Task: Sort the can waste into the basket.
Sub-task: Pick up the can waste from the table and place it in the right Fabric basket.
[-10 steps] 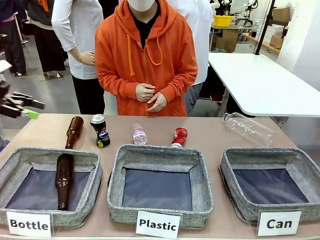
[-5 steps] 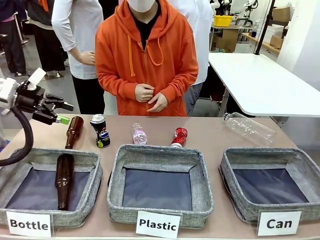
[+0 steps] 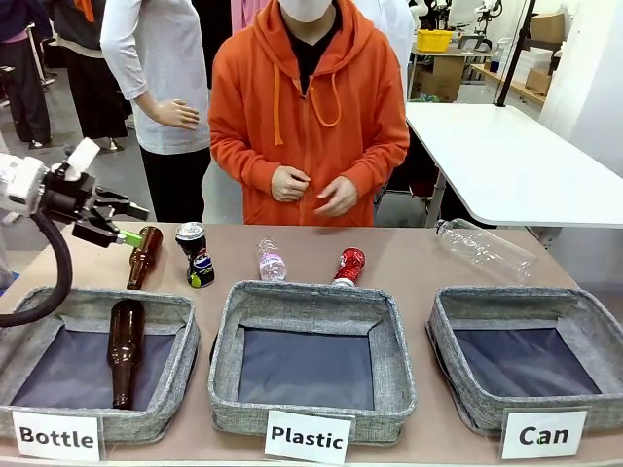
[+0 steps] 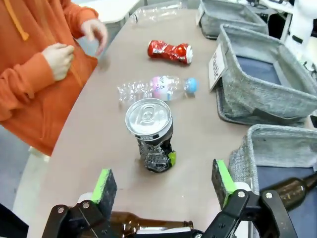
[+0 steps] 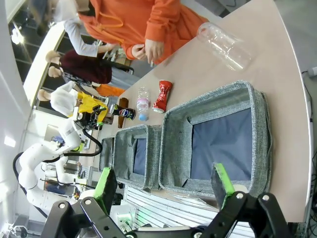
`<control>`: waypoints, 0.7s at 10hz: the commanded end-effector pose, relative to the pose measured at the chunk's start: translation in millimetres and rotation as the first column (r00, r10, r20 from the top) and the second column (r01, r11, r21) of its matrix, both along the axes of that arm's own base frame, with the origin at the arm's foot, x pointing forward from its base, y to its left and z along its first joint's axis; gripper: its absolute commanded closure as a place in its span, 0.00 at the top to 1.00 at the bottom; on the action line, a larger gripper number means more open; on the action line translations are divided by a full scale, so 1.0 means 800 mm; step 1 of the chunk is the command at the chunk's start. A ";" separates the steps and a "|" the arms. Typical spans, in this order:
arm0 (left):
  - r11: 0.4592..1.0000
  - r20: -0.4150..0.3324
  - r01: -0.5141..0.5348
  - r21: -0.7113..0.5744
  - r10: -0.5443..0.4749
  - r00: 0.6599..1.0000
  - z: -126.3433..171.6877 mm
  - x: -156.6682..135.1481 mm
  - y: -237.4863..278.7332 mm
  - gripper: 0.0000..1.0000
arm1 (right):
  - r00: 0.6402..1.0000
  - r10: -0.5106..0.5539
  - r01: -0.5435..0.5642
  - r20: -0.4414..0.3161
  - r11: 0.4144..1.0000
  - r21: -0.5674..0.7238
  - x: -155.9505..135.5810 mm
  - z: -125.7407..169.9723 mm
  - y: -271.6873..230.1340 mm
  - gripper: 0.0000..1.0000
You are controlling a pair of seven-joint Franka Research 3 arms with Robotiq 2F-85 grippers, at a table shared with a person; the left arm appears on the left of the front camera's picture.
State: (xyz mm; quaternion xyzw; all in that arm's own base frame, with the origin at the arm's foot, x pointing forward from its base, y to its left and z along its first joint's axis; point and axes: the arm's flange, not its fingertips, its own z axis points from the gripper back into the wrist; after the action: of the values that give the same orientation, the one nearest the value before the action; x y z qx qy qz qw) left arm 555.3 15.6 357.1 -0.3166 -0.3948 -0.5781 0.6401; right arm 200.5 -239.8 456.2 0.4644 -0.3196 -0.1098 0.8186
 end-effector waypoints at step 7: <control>0.999 -0.021 -0.027 0.047 0.028 0.999 -0.067 0.025 -0.063 1.00 | 0.999 0.004 -0.004 0.037 1.000 0.004 0.002 0.003 -0.002 1.00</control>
State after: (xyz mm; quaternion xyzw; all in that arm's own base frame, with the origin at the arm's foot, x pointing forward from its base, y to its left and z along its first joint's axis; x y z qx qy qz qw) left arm 569.8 -31.0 305.4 -0.2964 -0.3830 -0.5733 0.6609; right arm 200.5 -239.8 456.2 0.4644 -0.3196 -0.1097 0.8186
